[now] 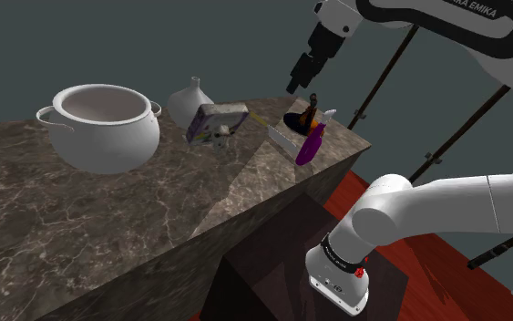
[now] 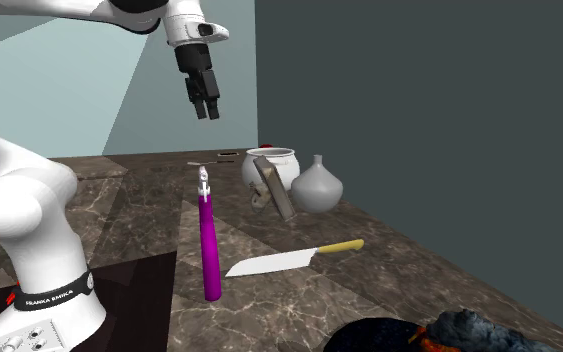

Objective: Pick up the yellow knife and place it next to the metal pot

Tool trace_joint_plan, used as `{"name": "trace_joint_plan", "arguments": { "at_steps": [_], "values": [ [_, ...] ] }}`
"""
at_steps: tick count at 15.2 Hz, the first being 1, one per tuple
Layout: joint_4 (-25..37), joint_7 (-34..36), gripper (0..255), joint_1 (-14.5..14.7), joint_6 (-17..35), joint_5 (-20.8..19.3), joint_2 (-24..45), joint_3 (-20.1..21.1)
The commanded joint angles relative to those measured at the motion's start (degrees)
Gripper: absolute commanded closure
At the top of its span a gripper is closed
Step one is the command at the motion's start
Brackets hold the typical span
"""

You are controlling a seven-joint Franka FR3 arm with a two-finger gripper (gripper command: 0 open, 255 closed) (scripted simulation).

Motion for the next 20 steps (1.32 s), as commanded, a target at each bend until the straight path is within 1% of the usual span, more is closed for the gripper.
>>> {"name": "trace_joint_plan", "arguments": {
  "at_steps": [1,10,15,20],
  "values": [
    [0.0,0.0,0,0.0,0.0,0.0,0.0,0.0],
    [-2.1,-2.7,0,-3.3,10.7,-2.2,11.9,-5.2],
    [-1.4,-4.2,0,-4.9,16.1,-2.8,20.0,-8.0],
    [0.7,-5.9,0,-6.4,20.9,-2.6,28.8,-10.8]
  ]
}}
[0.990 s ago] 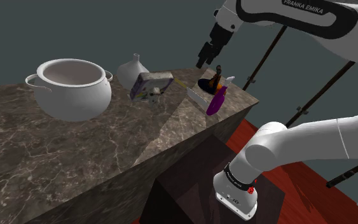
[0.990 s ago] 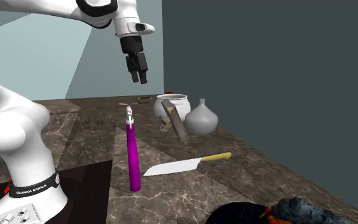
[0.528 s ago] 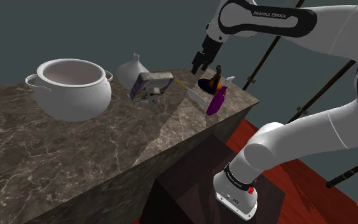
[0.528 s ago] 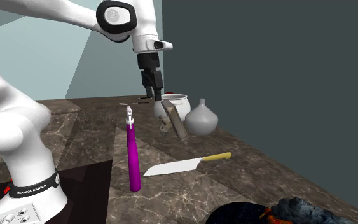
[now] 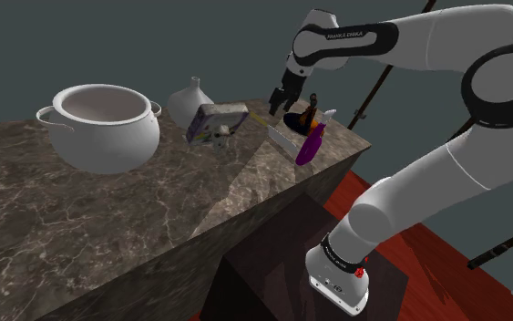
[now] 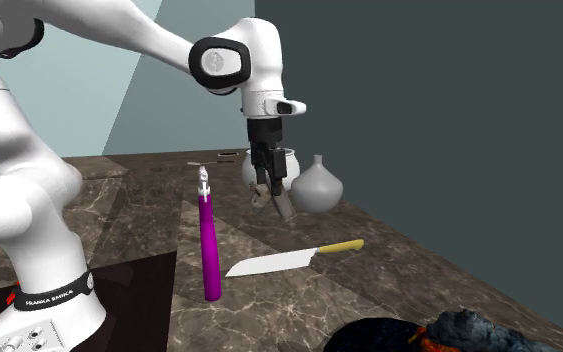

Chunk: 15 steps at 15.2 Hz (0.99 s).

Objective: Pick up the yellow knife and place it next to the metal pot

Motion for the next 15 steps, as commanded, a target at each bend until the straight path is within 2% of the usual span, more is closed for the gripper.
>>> {"name": "trace_joint_plan", "arguments": {
  "at_steps": [1,9,15],
  "values": [
    [1.2,-0.7,0,-0.5,2.1,0.3,4.1,-1.1],
    [7.8,-4.2,0,-3.2,7.7,3.0,19.5,-4.6],
    [6.6,-4.9,0,-3.5,11.6,4.0,22.6,-4.7]
  ]
}}
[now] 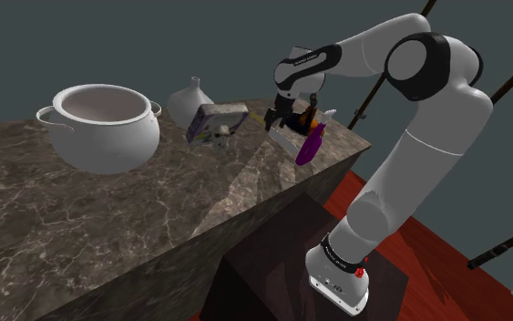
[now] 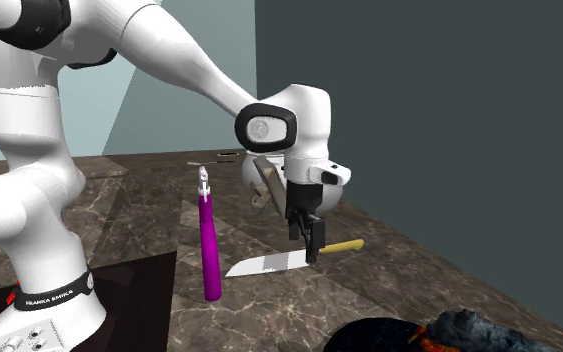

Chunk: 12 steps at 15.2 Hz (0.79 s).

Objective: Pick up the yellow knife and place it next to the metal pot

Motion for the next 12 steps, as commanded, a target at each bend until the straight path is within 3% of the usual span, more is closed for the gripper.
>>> {"name": "trace_joint_plan", "arguments": {
  "at_steps": [1,10,11,12],
  "values": [
    [-0.4,-0.2,0,0.0,1.5,0.4,1.2,0.1],
    [-0.9,-0.4,0,-0.1,2.7,0.6,1.8,0.1],
    [-0.9,-0.4,255,-0.1,2.7,0.6,1.8,0.1],
    [-0.9,-0.4,255,-0.1,2.7,0.6,1.8,0.1]
  ]
}}
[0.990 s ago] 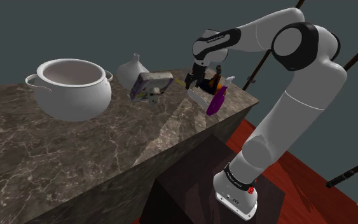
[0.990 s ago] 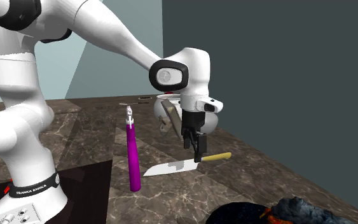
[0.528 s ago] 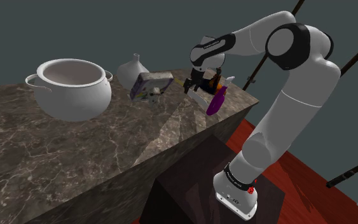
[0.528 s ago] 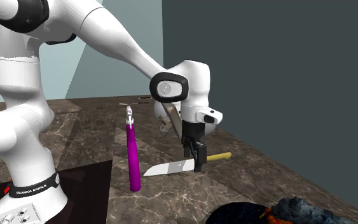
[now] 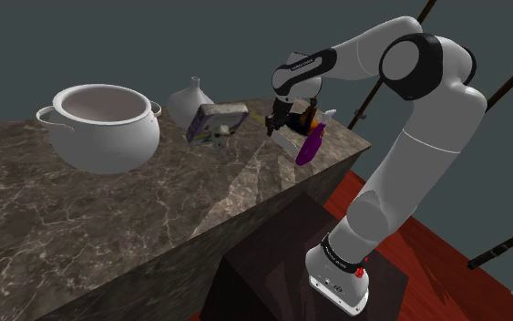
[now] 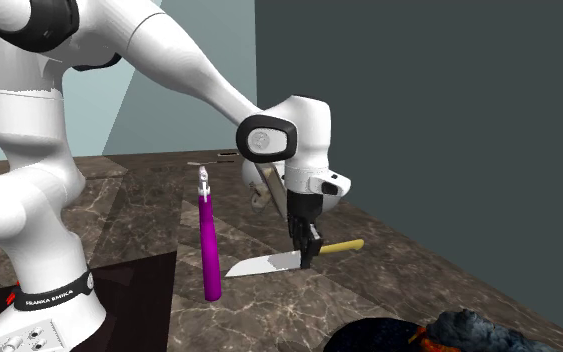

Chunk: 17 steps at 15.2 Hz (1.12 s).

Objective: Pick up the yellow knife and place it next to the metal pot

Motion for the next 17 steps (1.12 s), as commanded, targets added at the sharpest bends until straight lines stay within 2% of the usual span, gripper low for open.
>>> {"name": "trace_joint_plan", "arguments": {
  "at_steps": [1,8,17],
  "values": [
    [0.0,0.0,255,0.0,0.0,0.0,0.0,0.0],
    [0.0,0.0,255,0.0,0.0,0.0,0.0,0.0],
    [2.9,0.9,255,0.2,-6.5,-1.3,-3.7,-0.2]
  ]
}}
